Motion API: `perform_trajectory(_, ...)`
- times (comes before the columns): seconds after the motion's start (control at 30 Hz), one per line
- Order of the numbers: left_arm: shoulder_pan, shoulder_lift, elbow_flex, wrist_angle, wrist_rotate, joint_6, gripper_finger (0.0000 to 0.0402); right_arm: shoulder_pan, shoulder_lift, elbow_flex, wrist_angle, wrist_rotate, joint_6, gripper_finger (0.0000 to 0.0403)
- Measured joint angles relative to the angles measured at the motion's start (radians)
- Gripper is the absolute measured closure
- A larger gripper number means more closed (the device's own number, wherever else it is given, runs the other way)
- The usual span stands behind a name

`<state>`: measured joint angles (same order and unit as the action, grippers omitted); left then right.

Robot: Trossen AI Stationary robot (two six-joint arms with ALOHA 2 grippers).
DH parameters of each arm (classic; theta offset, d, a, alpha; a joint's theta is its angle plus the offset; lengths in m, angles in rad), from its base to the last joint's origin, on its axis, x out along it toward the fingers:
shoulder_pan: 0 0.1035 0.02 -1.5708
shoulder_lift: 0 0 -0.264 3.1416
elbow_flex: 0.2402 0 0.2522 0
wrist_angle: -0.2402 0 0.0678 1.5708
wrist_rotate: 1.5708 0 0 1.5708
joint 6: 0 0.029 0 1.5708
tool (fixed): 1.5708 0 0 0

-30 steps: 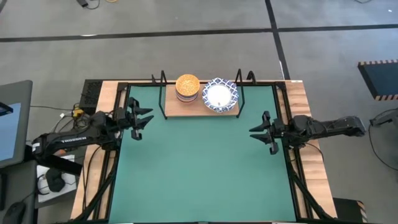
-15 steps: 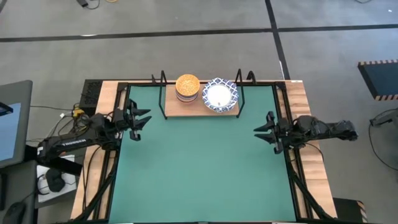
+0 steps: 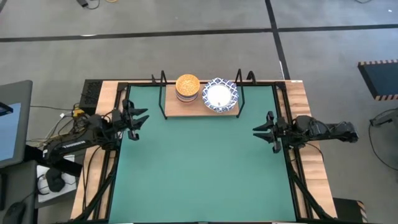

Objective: Place and stack bowls onto a shelf
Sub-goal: Return to Home Position

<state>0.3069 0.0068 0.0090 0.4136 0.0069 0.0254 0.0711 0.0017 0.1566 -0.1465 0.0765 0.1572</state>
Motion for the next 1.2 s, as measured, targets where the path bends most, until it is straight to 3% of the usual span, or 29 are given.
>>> perform_trajectory(0.13,0.000,-0.004,-0.001,-0.069,-0.014,-0.008,0.0272,0.015,0.000,0.000,-0.005,0.000,-0.004,0.0274)
perform_trajectory(0.6,0.000,-0.002,0.018,-0.076,0.015,-0.064,0.0274,0.009,0.000,-0.067,0.074,0.001,-0.020,0.0274)
perform_trajectory(0.93,0.000,-0.003,0.001,-0.086,0.030,-0.068,0.0348,0.005,0.001,-0.136,0.164,0.002,0.045,0.0274)
perform_trajectory(1.2,-0.005,-0.003,0.001,-0.212,0.030,-0.107,0.0398,0.005,0.004,-0.148,0.184,0.000,0.029,0.0274)
